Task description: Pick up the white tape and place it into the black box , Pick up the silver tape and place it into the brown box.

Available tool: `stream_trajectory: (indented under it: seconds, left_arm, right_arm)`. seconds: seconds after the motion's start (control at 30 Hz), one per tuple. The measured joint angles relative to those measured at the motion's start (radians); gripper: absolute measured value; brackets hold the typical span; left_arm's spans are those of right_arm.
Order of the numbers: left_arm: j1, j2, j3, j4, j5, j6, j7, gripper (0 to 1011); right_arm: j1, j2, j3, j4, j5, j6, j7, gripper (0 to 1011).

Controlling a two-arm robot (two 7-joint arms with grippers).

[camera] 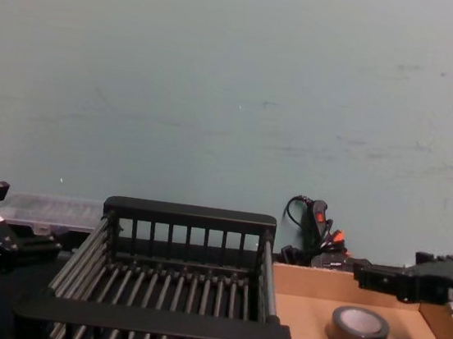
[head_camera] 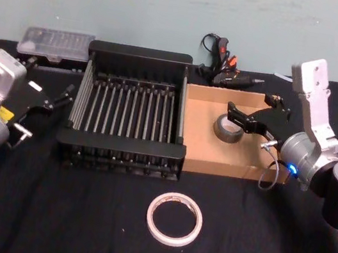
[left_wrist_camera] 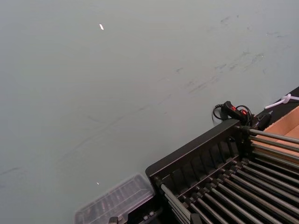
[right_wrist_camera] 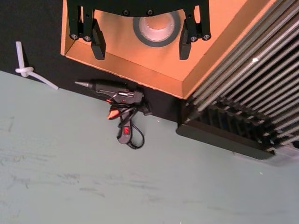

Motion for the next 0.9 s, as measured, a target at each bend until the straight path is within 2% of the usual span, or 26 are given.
stream_trajectory:
  seconds: [0.27, 0.37, 0.9]
  left_arm:
    - [0.000, 0.000, 0.000, 0.000, 0.000, 0.000, 0.000, 1001]
    - [0.000, 0.000, 0.000, 0.000, 0.000, 0.000, 0.000, 1001]
    - [0.000, 0.000, 0.000, 0.000, 0.000, 0.000, 0.000, 1001]
  right_arm:
    - [-0.090, 0.041, 0.015, -0.144, 0.036, 0.028, 0.035, 1002]
    - [-0.139, 0.070, 0.014, -0.207, 0.055, 0.034, 0.059, 1002]
    - [-0.317, 0.194, -0.015, -0.374, 0.113, 0.033, 0.133, 1002]
